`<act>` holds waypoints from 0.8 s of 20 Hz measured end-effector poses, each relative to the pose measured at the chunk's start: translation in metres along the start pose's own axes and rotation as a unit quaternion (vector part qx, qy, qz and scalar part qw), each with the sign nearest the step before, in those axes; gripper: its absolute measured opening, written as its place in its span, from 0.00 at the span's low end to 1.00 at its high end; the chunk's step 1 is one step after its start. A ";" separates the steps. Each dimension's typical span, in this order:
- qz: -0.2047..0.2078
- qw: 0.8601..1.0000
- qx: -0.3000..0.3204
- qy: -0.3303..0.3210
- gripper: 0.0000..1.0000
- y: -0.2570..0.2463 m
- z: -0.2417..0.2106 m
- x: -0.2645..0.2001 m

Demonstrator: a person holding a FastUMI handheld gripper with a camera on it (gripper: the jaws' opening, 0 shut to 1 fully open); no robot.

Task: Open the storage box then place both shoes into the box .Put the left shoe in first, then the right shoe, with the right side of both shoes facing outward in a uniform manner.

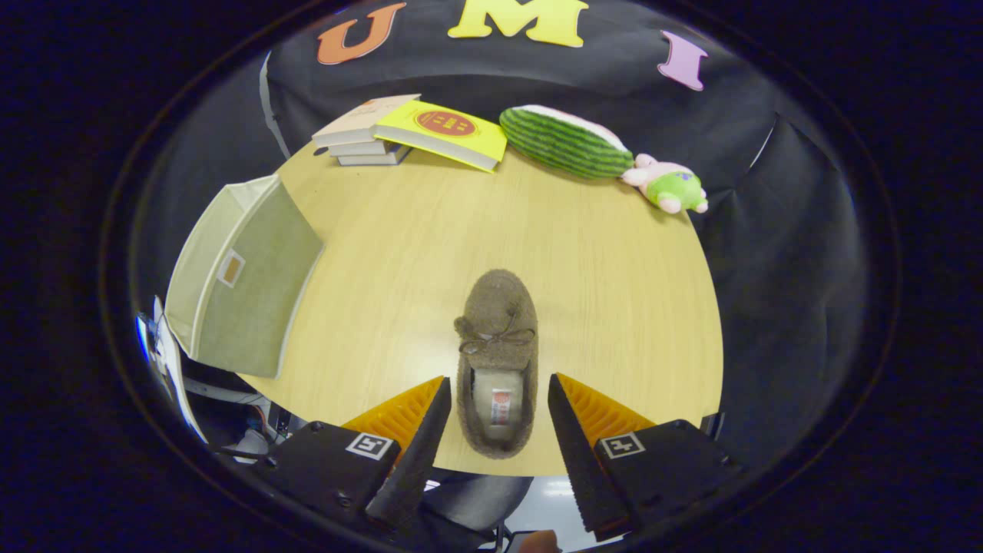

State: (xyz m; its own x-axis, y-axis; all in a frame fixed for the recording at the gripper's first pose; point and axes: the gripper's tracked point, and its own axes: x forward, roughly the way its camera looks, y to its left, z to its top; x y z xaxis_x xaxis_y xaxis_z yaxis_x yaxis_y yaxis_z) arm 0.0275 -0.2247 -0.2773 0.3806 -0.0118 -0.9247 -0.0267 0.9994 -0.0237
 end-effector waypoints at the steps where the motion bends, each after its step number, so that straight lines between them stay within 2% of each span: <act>1: 0.004 1.000 0.002 0.013 0.83 -0.007 -0.004 0.010; 4: 0.010 0.999 0.018 0.049 0.83 -0.026 -0.017 0.037; 9: 0.044 0.995 0.052 0.075 0.66 -0.029 -0.027 0.062; 10: 0.050 0.994 0.061 0.079 0.59 -0.028 -0.029 0.064; 11: 0.056 0.992 0.071 0.084 0.43 -0.027 -0.032 0.066; 16: 0.065 0.989 0.109 0.082 0.12 -0.027 -0.035 0.068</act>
State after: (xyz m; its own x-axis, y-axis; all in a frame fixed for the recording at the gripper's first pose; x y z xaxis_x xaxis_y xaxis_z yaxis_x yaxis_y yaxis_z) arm 0.0215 -0.2533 -0.3528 0.2316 0.1287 -0.9643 0.1405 0.9764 0.1641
